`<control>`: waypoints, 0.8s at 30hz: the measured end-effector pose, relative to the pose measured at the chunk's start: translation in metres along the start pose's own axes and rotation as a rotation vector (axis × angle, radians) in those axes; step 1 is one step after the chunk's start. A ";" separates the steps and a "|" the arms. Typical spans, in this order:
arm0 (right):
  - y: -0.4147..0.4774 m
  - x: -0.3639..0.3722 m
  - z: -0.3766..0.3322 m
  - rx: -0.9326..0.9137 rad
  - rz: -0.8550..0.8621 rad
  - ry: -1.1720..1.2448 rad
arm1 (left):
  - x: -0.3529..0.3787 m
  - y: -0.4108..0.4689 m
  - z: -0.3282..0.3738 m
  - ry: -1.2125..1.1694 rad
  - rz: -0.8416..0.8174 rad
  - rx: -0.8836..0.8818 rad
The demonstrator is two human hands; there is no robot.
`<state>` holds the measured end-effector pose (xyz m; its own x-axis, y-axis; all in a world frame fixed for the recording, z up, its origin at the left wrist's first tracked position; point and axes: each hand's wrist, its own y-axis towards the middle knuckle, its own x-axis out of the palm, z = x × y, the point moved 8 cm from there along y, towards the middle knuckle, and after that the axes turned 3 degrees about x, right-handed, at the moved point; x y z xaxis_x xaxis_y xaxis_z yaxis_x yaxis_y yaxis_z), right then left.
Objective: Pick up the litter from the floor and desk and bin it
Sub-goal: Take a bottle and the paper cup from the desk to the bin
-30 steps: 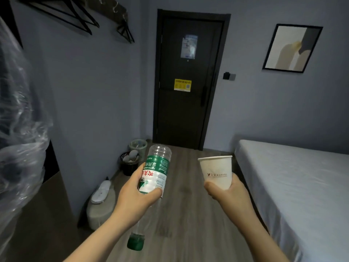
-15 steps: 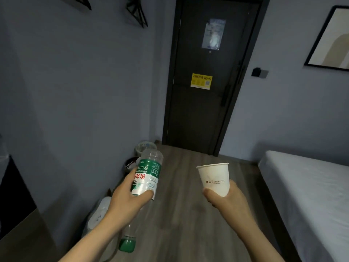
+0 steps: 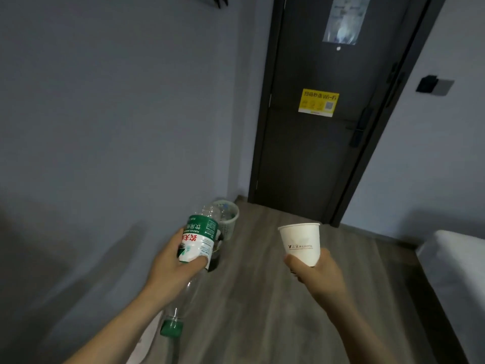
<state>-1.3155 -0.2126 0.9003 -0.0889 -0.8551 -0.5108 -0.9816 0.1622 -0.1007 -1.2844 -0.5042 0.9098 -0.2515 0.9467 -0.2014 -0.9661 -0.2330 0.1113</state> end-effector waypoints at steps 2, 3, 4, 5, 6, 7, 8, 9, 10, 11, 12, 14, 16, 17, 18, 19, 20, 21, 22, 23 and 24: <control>0.049 0.009 -0.010 -0.015 -0.025 0.024 | 0.008 0.042 -0.003 0.016 0.016 -0.015; 0.074 0.014 -0.015 -0.021 -0.041 0.030 | 0.011 0.063 -0.004 0.029 0.033 -0.024; 0.095 0.020 -0.019 -0.014 -0.065 0.027 | 0.013 0.082 -0.005 0.039 0.057 -0.031; 0.117 0.026 -0.023 -0.009 -0.089 0.028 | 0.014 0.100 -0.009 0.054 0.085 -0.043; 0.139 0.033 -0.025 -0.006 -0.119 0.041 | 0.015 0.117 -0.015 0.067 0.112 -0.057; 0.161 0.041 -0.028 -0.003 -0.153 0.060 | 0.015 0.134 -0.022 0.075 0.133 -0.077; 0.180 0.050 -0.028 0.013 -0.194 0.071 | 0.016 0.150 -0.030 0.081 0.146 -0.098; 0.198 0.059 -0.028 0.026 -0.229 0.079 | 0.016 0.164 -0.038 0.094 0.156 -0.121; 0.214 0.069 -0.029 0.041 -0.261 0.082 | 0.018 0.178 -0.044 0.103 0.163 -0.136; 0.231 0.078 -0.028 0.051 -0.284 0.084 | 0.019 0.193 -0.050 0.110 0.165 -0.147; 0.247 0.088 -0.028 0.065 -0.303 0.074 | 0.019 0.208 -0.057 0.120 0.163 -0.156; 0.280 0.108 -0.028 0.087 -0.332 0.033 | 0.019 0.241 -0.076 0.127 0.160 -0.183; 0.315 0.130 -0.026 0.105 -0.360 -0.007 | 0.021 0.277 -0.096 0.131 0.159 -0.207; 0.333 0.140 -0.024 0.114 -0.366 -0.033 | 0.023 0.296 -0.107 0.133 0.150 -0.225; 0.350 0.150 -0.023 0.126 -0.368 -0.060 | 0.024 0.316 -0.118 0.139 0.140 -0.245; 0.368 0.161 -0.023 0.138 -0.369 -0.073 | 0.024 0.337 -0.129 0.142 0.132 -0.261; 0.385 0.172 -0.022 0.158 -0.371 -0.083 | 0.024 0.358 -0.140 0.141 0.128 -0.272; 0.404 0.184 -0.022 0.175 -0.375 -0.097 | 0.024 0.379 -0.151 0.143 0.122 -0.283; 0.422 0.196 -0.021 0.196 -0.376 -0.119 | 0.023 0.399 -0.162 0.142 0.112 -0.300; 0.440 0.207 -0.021 0.219 -0.372 -0.153 | 0.022 0.417 -0.171 0.150 0.098 -0.330; 0.464 0.225 -0.020 0.239 -0.368 -0.188 | 0.018 0.443 -0.185 0.160 0.085 -0.358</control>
<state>-1.7948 -0.3394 0.7560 0.3113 -0.7769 -0.5473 -0.8737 -0.0074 -0.4864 -1.7281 -0.6313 0.7753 -0.3099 0.8808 -0.3581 -0.8937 -0.3983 -0.2063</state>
